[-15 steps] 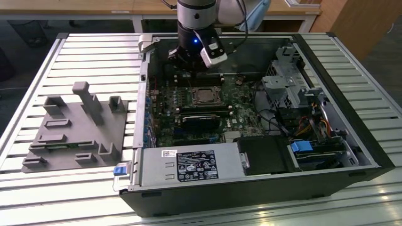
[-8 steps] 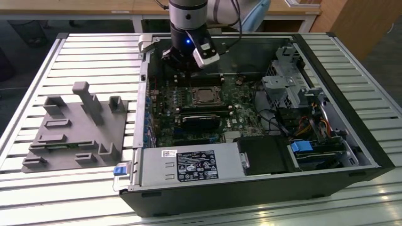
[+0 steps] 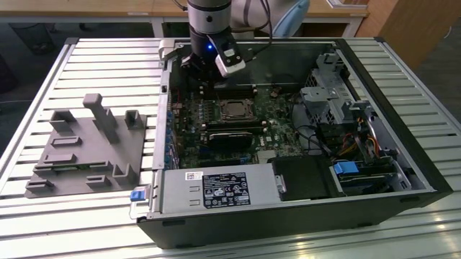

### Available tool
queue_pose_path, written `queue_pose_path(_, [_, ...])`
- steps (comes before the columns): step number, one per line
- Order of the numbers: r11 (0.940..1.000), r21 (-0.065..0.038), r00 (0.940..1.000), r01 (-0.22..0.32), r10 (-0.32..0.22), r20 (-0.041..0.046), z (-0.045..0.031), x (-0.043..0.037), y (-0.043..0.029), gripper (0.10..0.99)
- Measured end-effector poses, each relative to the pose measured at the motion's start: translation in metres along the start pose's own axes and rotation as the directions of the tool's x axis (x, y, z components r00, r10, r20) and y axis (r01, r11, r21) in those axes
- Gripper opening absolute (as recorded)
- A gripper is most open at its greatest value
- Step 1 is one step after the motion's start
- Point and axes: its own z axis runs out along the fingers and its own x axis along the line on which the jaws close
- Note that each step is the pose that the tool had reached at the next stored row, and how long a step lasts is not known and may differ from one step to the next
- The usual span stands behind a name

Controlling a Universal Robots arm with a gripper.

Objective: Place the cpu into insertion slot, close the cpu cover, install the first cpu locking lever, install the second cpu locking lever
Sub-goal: 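Install the first cpu locking lever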

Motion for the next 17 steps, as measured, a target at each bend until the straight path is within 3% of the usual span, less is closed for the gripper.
queue_pose_path(9, [1.0000, 0.000, 1.0000, 0.002, -0.002, 0.0001, 0.0034, 0.0101, 0.0083, 0.106])
queue_pose_path(17, [1.0000, 0.000, 1.0000, 0.004, -0.004, -0.0002, 0.0040, 0.0087, 0.0129, 0.106])
